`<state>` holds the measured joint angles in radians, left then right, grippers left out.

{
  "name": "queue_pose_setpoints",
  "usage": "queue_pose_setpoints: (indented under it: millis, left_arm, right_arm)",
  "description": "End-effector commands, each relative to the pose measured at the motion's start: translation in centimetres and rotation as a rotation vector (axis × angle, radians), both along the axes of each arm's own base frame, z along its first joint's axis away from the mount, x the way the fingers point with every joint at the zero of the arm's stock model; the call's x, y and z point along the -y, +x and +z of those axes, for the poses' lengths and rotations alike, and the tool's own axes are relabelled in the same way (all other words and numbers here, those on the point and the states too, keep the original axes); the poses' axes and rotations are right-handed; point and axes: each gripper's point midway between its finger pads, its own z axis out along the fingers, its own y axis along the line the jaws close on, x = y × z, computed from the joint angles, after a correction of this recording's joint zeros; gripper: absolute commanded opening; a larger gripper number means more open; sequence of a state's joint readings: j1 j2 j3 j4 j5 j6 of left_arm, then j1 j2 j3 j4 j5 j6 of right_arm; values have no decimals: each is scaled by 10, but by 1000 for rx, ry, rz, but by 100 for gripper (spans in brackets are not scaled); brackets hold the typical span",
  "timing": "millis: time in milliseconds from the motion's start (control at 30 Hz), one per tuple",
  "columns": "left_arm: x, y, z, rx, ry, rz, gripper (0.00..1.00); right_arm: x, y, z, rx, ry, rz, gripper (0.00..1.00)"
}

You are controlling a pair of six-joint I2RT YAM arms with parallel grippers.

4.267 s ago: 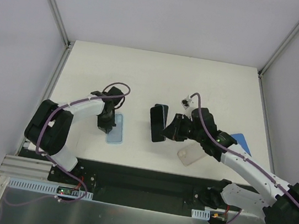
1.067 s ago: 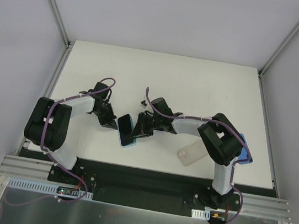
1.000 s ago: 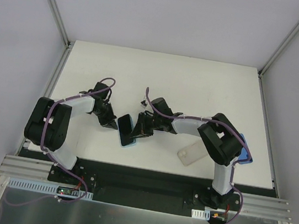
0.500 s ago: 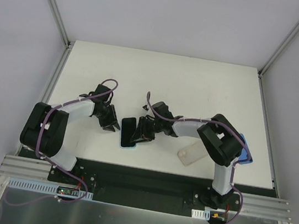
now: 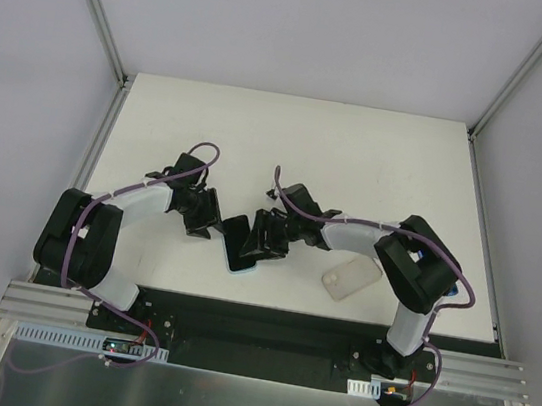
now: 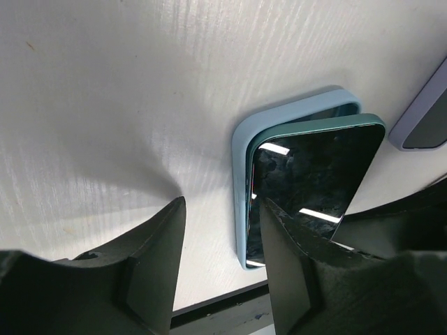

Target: Put the phone into the phone case

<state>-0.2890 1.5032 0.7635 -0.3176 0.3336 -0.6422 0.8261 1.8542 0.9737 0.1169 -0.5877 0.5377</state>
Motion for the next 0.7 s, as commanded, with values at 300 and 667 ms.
queue_pose_setpoints:
  millis: [300, 667]
  left_arm:
    - [19, 2, 2, 14, -74, -47, 47]
    - [24, -6, -15, -40, -55, -63, 46]
  right_arm:
    - [27, 9, 17, 112, -141, -19, 59]
    - [10, 18, 4, 153, -77, 44, 70]
